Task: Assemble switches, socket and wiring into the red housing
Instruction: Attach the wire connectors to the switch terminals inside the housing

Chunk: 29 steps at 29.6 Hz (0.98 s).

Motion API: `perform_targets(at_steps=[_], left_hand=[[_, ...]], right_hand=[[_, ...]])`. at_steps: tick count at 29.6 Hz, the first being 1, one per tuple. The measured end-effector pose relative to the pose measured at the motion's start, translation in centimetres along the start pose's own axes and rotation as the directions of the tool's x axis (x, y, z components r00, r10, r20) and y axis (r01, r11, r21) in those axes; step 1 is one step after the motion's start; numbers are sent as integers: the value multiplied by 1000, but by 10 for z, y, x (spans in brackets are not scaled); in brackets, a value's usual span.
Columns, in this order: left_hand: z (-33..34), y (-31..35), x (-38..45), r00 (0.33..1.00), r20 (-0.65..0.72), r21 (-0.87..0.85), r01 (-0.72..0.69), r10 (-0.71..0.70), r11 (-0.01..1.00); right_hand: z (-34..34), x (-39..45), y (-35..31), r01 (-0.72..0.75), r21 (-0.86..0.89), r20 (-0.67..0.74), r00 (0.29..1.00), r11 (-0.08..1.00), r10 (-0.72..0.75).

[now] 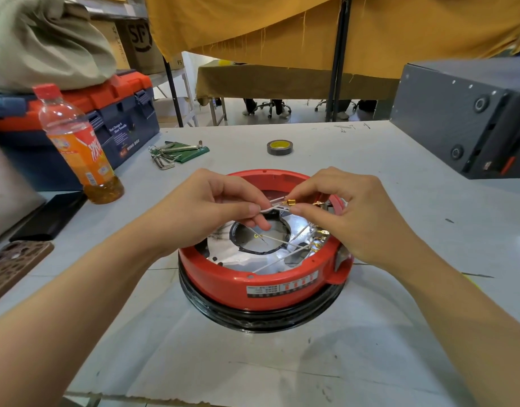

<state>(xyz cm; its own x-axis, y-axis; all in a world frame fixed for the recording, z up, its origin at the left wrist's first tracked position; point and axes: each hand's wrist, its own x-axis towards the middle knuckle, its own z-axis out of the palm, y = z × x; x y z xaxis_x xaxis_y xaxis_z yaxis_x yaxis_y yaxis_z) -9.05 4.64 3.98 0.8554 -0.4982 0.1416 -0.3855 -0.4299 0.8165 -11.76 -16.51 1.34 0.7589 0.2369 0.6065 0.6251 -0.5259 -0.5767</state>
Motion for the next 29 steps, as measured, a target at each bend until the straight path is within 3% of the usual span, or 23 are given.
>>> perform_targets(at_steps=[7,16,19,22,25,27,29], left_hand=[[2,1,3,999,47,-11,-23,24,1000],[16,10,11,995,-15,-35,-103,102,994],[16,9,12,995,-15,-37,-98,97,995],[17,8,14,995,-30,-27,-98,97,995],[17,5,16,995,-39,-2,-91,91,996],[17,5,16,995,-35,32,-90,91,995],[18,5,17,995,-24,70,-97,99,993]], right_hand=[[0,0,-1,53,-62,-40,998,997,-55],[3,-1,-1,207,-194,-112,966,959,-231],[1,-1,-1,195,-198,-83,973,961,-215],[-2,0,2,76,-180,-39,996,981,-85],[-10,3,11,-125,-230,-87,990,965,108],[-15,5,20,-296,-343,-86,955,891,284],[-18,4,27,-430,-490,-9,872,758,489]])
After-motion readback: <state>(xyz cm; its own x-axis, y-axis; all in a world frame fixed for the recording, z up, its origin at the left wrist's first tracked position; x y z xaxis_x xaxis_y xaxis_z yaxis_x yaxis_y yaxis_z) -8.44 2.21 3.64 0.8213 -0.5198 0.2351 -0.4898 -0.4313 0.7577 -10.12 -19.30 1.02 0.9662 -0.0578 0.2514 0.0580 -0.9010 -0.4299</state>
